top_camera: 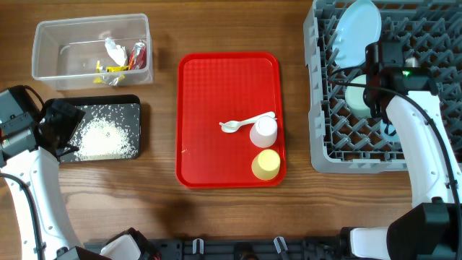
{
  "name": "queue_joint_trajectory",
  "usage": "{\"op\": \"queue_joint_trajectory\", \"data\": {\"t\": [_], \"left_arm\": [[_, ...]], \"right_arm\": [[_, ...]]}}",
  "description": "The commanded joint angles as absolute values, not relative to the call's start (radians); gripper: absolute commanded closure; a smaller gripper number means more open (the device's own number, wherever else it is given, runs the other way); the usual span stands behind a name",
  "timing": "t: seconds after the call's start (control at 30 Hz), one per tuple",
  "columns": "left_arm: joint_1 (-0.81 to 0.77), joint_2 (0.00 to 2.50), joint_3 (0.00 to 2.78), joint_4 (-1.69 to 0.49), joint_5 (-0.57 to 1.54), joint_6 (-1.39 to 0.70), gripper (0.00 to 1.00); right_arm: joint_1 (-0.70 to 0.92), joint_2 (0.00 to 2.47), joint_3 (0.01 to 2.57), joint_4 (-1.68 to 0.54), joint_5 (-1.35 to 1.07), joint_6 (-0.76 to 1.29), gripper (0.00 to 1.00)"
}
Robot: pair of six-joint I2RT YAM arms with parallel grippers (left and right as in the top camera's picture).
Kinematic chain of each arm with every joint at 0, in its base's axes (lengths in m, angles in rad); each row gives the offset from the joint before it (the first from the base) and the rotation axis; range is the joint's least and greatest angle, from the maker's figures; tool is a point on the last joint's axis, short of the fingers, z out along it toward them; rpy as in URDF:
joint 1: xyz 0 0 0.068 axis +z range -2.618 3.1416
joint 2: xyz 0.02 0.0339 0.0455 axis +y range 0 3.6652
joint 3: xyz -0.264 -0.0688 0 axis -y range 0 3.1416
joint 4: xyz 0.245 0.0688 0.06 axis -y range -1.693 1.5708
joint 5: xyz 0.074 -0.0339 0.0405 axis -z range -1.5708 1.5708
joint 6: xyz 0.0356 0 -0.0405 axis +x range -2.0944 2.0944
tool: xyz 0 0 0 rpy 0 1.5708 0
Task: Sort waste into correct bins and load items into the dishwasher rack
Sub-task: 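Tilt the light-blue bowl upright into the rack slots with the right gripper, then adjust the bowl's position in the rack with the right gripper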
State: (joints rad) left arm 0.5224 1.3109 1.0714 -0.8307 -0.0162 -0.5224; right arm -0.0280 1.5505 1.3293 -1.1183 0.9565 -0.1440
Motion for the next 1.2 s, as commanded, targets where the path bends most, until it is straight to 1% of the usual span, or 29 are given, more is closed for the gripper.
{"op": "queue_joint_trajectory", "data": {"t": [0.0,0.13,0.23,0.27,0.37,0.43,0.5,0.57,0.63,0.67,0.73,0.8,0.83,0.9,1.03,1.17], "left_arm": [[0.527,1.319,1.077,-0.831,-0.011,-0.532,0.00],[0.527,1.319,1.077,-0.831,-0.012,-0.532,0.00],[0.527,1.319,1.077,-0.831,-0.012,-0.532,0.00],[0.527,1.319,1.077,-0.831,-0.012,-0.532,0.00],[0.527,1.319,1.077,-0.831,-0.012,-0.532,0.00],[0.527,1.319,1.077,-0.831,-0.012,-0.532,0.00],[0.527,1.319,1.077,-0.831,-0.012,-0.532,0.00],[0.527,1.319,1.077,-0.831,-0.012,-0.532,0.00],[0.527,1.319,1.077,-0.831,-0.012,-0.532,0.00],[0.527,1.319,1.077,-0.831,-0.012,-0.532,0.00],[0.527,1.319,1.077,-0.831,-0.012,-0.532,0.00],[0.527,1.319,1.077,-0.831,-0.012,-0.532,0.00],[0.527,1.319,1.077,-0.832,-0.012,-0.532,0.00],[0.527,1.319,1.077,-0.835,-0.012,-0.532,0.00],[0.527,1.319,1.077,-0.835,-0.011,-0.533,0.00],[0.526,1.319,1.077,-0.835,-0.011,-0.533,0.00]], "right_arm": [[-0.040,1.554,1.326,-0.979,1.048,-0.237,0.96],[-0.071,1.554,1.326,-0.654,1.042,-0.434,0.96],[-0.091,1.554,1.326,-0.384,0.978,-0.670,0.96],[-0.105,1.554,1.326,-0.251,0.931,-0.789,0.96],[-0.125,1.554,1.326,-0.112,0.788,-0.992,0.96],[-0.136,1.556,1.326,-0.075,0.643,-1.153,0.94],[-0.147,1.567,1.326,-0.043,0.560,-1.231,0.95],[-0.160,1.589,1.326,-0.001,0.507,-1.235,0.94],[-0.171,1.615,1.326,0.008,0.447,-1.196,0.95],[-0.175,1.629,1.326,0.012,0.427,-1.139,0.96],[-0.190,1.666,1.326,0.030,0.437,-0.936,0.96],[-0.212,1.690,1.326,0.046,0.472,-0.813,0.96],[-0.225,1.700,1.326,0.054,0.480,-0.784,0.96],[-0.251,1.716,1.326,0.068,0.473,-0.790,0.96],[-0.274,1.731,1.326,0.090,0.471,-0.883,0.96],[-0.283,1.747,1.326,0.138,0.470,-0.899,0.96]]}}
